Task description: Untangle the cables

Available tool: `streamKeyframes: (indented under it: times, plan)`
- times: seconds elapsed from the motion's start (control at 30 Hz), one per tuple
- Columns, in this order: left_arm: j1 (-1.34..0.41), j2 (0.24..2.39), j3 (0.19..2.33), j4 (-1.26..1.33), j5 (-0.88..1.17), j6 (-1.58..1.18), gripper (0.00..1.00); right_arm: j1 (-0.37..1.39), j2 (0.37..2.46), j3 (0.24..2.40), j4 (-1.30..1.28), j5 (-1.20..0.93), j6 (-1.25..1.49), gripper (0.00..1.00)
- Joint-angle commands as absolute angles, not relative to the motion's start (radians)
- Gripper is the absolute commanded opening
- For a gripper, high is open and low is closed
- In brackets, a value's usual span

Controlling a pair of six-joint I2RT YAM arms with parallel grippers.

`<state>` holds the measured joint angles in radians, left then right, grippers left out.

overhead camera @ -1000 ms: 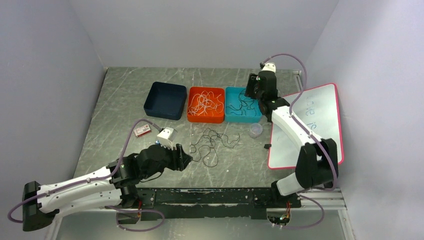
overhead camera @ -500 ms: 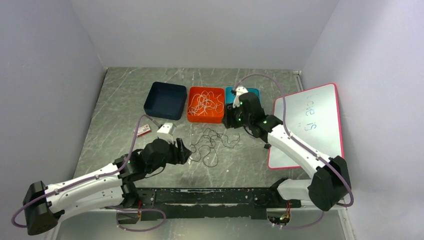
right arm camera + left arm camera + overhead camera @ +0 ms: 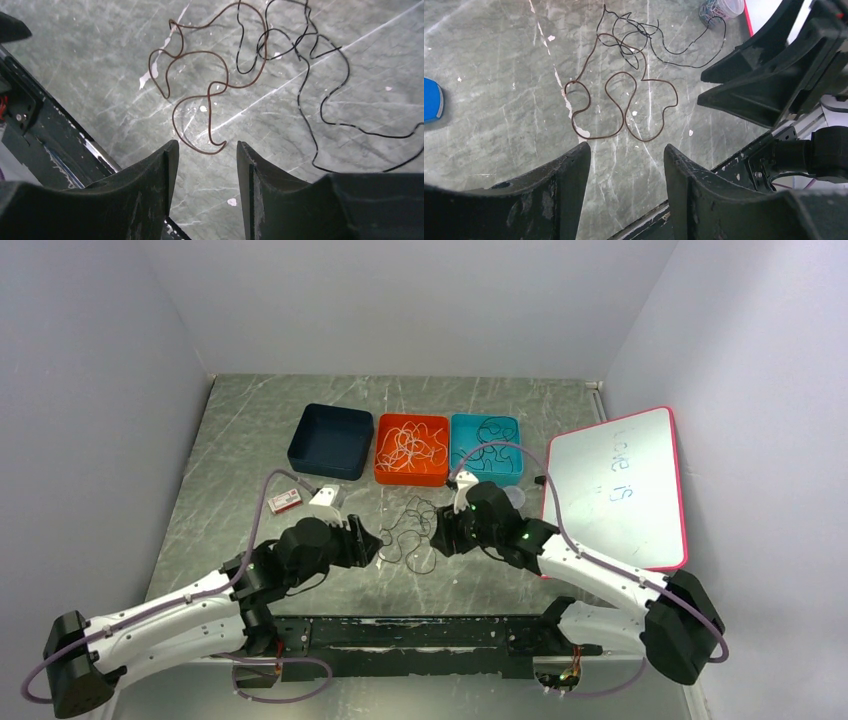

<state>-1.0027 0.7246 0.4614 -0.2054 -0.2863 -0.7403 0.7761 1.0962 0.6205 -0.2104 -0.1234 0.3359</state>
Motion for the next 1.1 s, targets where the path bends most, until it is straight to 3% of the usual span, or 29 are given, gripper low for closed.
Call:
streamKeyframes:
  times: [0.0,0.37,0.47,0.57,0.77,1.07]
  plan:
    - [-0.997,0.690,0.432,-0.168,-0.271,-0.761,0.61,0.800,1.100,0.547,-0.037,-0.111,0.341,0.50]
    - [-0.997,0.682,0.436,-0.188,-0.243,-0.758,0.60,0.858,1.255,0.544,0.065,-0.080,0.304,0.40]
    - [-0.997,0.673,0.436,-0.197,-0.250,-0.760,0.60,0.873,1.290,0.562,0.061,-0.053,0.291,0.31]
    - [-0.997,0.665,0.438,-0.209,-0.256,-0.761,0.60,0.903,1.290,0.589,0.030,-0.002,0.278,0.15]
    - [-0.997,0.607,0.437,-0.226,-0.260,-0.734,0.60,0.969,1.191,0.656,-0.060,0.054,0.259,0.00]
    - [-0.997,0.438,0.575,-0.329,-0.286,-0.507,0.63,0.969,1.032,0.842,-0.263,-0.225,0.153,0.00]
